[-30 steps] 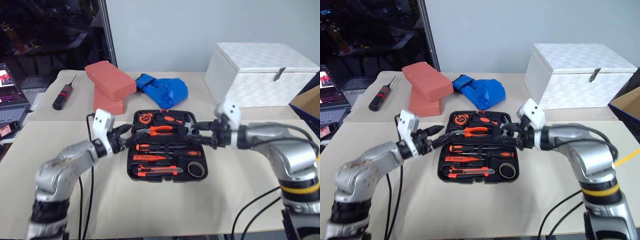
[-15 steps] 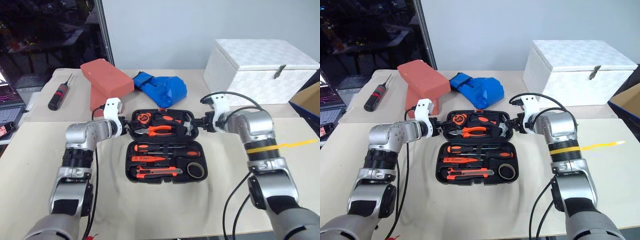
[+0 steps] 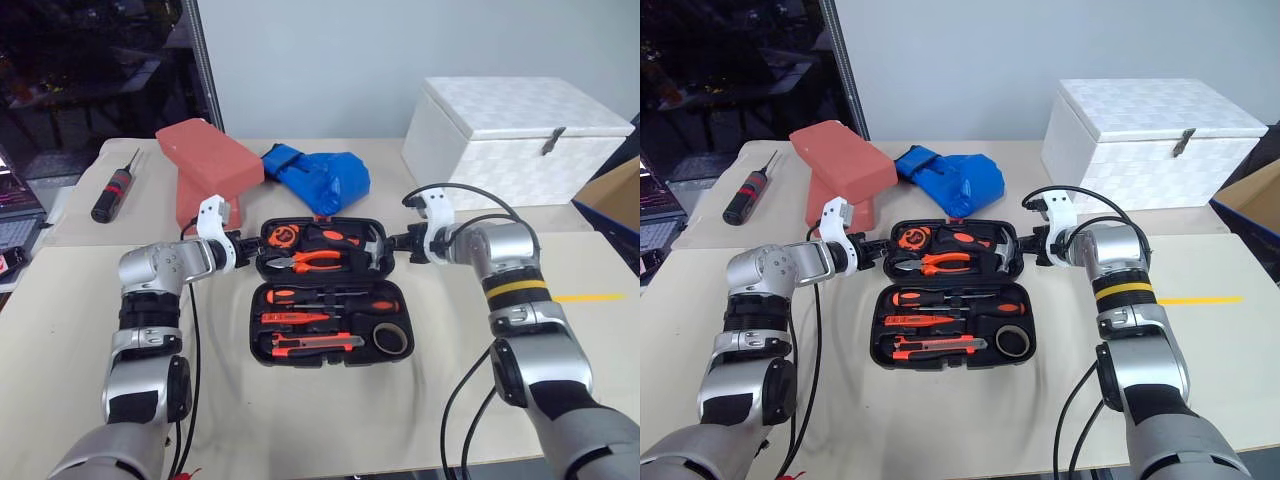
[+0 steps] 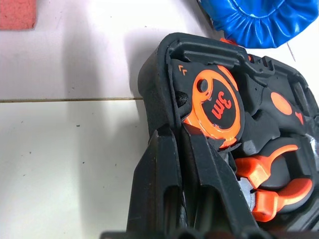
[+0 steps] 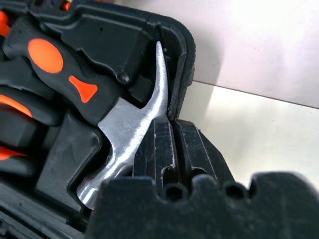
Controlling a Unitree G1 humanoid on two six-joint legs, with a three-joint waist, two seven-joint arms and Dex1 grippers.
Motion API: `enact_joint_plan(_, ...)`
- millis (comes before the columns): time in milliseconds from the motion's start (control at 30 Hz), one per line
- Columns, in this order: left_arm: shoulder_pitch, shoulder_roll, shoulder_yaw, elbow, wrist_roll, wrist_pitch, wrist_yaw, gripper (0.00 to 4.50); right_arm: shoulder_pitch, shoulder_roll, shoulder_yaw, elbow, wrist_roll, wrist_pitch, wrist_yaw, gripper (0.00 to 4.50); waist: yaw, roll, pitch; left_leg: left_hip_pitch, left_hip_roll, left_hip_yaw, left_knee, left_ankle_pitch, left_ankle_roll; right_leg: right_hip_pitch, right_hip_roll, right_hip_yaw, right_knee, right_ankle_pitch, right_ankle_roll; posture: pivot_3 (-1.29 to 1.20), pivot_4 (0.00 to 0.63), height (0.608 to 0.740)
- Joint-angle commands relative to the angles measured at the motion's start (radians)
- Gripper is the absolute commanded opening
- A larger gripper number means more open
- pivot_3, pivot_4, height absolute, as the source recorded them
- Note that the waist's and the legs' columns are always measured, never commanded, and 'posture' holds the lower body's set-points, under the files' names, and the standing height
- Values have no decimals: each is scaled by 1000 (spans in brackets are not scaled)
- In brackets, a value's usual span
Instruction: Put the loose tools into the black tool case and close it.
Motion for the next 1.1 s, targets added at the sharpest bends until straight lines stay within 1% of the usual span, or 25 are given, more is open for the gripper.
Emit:
enact_joint_plan(33, 3, -21, -46, -137, -32, -117, -152, 7, -37, 29, -81, -126, 81, -181, 83, 0, -1, 0, 0, -3, 0, 0, 0, 0, 0, -3, 0, 0, 0, 0, 0, 0, 150, 740)
enact_joint_plan(67, 42, -13, -96, -182, 23, -235, -192, 7, -12, 42, -117, -174, 115, -244, 105, 0, 1, 0, 0, -7, 0, 0, 0, 1, -1, -8, 0, 1, 0, 1, 0, 0, 150, 740)
enact_joint_plan(100, 91, 9, -171, -231, 112, -389, -228, 7, 19, 42, -135, -230, 123, -294, 113, 0, 2, 0, 0, -13, 0, 0, 0, 2, -4, -15, 0, 1, 2, 2, 0, 0, 150, 740)
enact_joint_plan(133, 134, 33, -240, -273, 188, -501, -257, 7, 50, 39, -148, -283, 135, -310, 126, 0, 2, 0, 0, -15, 0, 0, -1, 3, -5, -17, 0, 1, 1, 3, 0, 0, 150, 740)
enact_joint_plan(167, 168, 48, -281, -300, 236, -581, -278, 7, 79, 36, -153, -329, 142, -317, 134, 0, 3, 0, 0, -15, 0, 0, -2, 3, -5, -18, 0, 1, 1, 3, 0, 0, 150, 740)
enact_joint_plan(233, 230, 67, -322, -331, 302, -711, -301, 7, 152, 26, -156, -435, 152, -320, 144, 0, 9, 0, 0, -16, 1, 1, -3, 3, -7, -20, -1, 1, 1, 3, 0, 0, 150, 740)
enact_joint_plan(333, 325, 87, -338, -384, 366, -879, -307, 7, 346, -1, -132, -699, 150, -365, 157, 0, 18, 1, 0, -20, 1, 1, -3, 2, -5, -22, -2, 1, -1, 3, 0, 0, 150, 740)
enact_joint_plan(400, 356, 95, -343, -387, 386, -933, -318, 7, 420, 10, -139, -797, 191, -363, 160, 0, 23, 1, -1, -20, 1, 2, -2, 1, -4, -22, -2, 1, -1, 3, 0, 0, 150, 740)
enact_joint_plan(500, 409, 126, -375, -398, 413, -1011, -381, 7, 541, -16, -133, -879, 215, -350, 199, 0, 15, 1, -1, -17, 1, 5, -1, 1, -2, -19, -2, 1, -1, 3, 0, 0, 150, 740)
enact_joint_plan(533, 419, 135, -375, -407, 397, -991, -405, 7, 574, -28, -134, -894, 212, -355, 202, 0, 15, 1, -1, -13, 1, 5, -1, 1, -2, -16, -1, 1, -1, 4, -1, 0, 150, 740)
enact_joint_plan(600, 445, 183, -351, -467, 316, -886, -481, 7, 654, -64, -150, -933, 207, -381, 231, 0, 15, 1, -1, -6, 2, 5, 0, 1, -2, -9, 0, 1, -3, 3, -1, 0, 150, 740)
enact_joint_plan(633, 467, 220, -322, -516, 258, -818, -514, 7, 704, -89, -167, -969, 219, -383, 251, 0, 13, 1, -1, -3, 2, 5, 0, 1, -2, -6, 1, 1, -3, 1, 0, 0, 150, 740)
enact_joint_plan(667, 479, 245, -302, -547, 220, -772, -533, 7, 735, -106, -177, -992, 230, -384, 263, 0, 11, 2, -1, 3, 3, 5, 0, 1, -2, 1, 2, 1, -3, -5, 6, 0, 150, 740)
enact_joint_plan(700, 491, 269, -287, -568, 200, -746, -546, 355, 761, -125, -183, -1013, 236, -388, 274, 0, 10, 3, -2, 8, 4, 5, -1, 1, -2, 7, 2, 1, -3, -9, 6, 0, 150, 740)
enact_joint_plan(733, 518, 320, -244, -590, 156, -669, -562, 716, 817, -170, -179, -1053, 191, -435, 291, 0, 9, 3, -2, 12, 4, 5, -1, 1, -2, 9, 2, 1, -2, -11, 6, 0, 150, 740)
enact_joint_plan(767, 534, 354, -215, -602, 130, -615, -571, 861, 852, -201, -173, -1077, 156, -471, 301, 0, 8, 4, -2, 14, 6, 5, -1, 1, -2, 10, 2, 1, -1, -11, 6, 0, 150, 740)
enact_joint_plan(833, 611, 483, -145, -642, 8, -447, -690, 1706, 945, -285, -176, -1140, 100, -522, 328, 0, 4, 4, -2, 15, 6, 5, -1, 1, -2, 10, 3, 1, 0, -12, 5, 0, 150, 740)
enact_joint_plan(867, 636, 526, -125, -655, -38, -402, -739, 2008, 969, -308, -183, -1152, 92, -535, 330, 0, -1, 3, -2, 15, 6, 5, -1, 0, -2, 10, 4, 1, -1, -12, 5, 0, 150, 740)
enact_joint_plan(900, 693, 626, -84, -662, -106, -308, -842, 2406, 1041, -356, -224, -1181, 107, -533, 375, 339, -3, 3, -2, 15, 7, 6, -2, 0, -2, 8, 5, 1, 0, -13, 3, 0, 150, 740)
enact_joint_plan(933, 729, 692, -59, -664, -150, -248, -905, 2753, 1090, -389, -253, -1196, 123, -533, 404, 679, -3, 1, -2, 14, 8, 6, -2, 0, -1, 7, 5, 1, 1, -13, 3, 0, 150, 740)
enact_joint_plan(967, 757, 743, -37, -666, -176, -210, -950, 2982, 1127, -412, -279, -1205, 140, -527, 426, 854, 1, 0, -1, 13, 8, 5, -1, 0, -1, 5, 6, 0, 3, -14, 1, 0, 150, 740)
enact_joint_plan(1000, 780, 782, -17, -670, -197, -189, -989, 3537, 1157, -432, -301, -1207, 148, -530, 441, 1351, 4, -1, -1, 11, 9, 4, -2, 0, -1, 4, 7, -1, 2, -15, 0, 0, 150, 740)
enact_joint_plan(1033, 771, 808, 8, -666, -229, -169, -1014, 3741, 1216, -469, -322, -1215, 153, -528, 485, 1558, 10, 0, 0, 11, 9, 3, -2, -1, -1, 4, 7, -2, 2, -15, -1, 0, 150, 740)
enact_joint_plan(1067, 761, 825, 25, -664, -254, -151, -1031, 4055, 1258, -498, -337, -1219, 157, -527, 520, 1894, 18, 1, 0, 11, 9, 3, -1, -1, -1, 4, 6, -3, 3, -16, -1, 0, 150, 740)
enact_joint_plan(1100, 745, 849, 44, -665, -289, -128, -1064, 4356, 1285, -505, -360, -1237, 195, -492, 532, 2231, 25, 3, 0, 11, 8, 3, -1, 0, -1, 4, 4, -3, 3, -16, -1, 0, 150, 740)
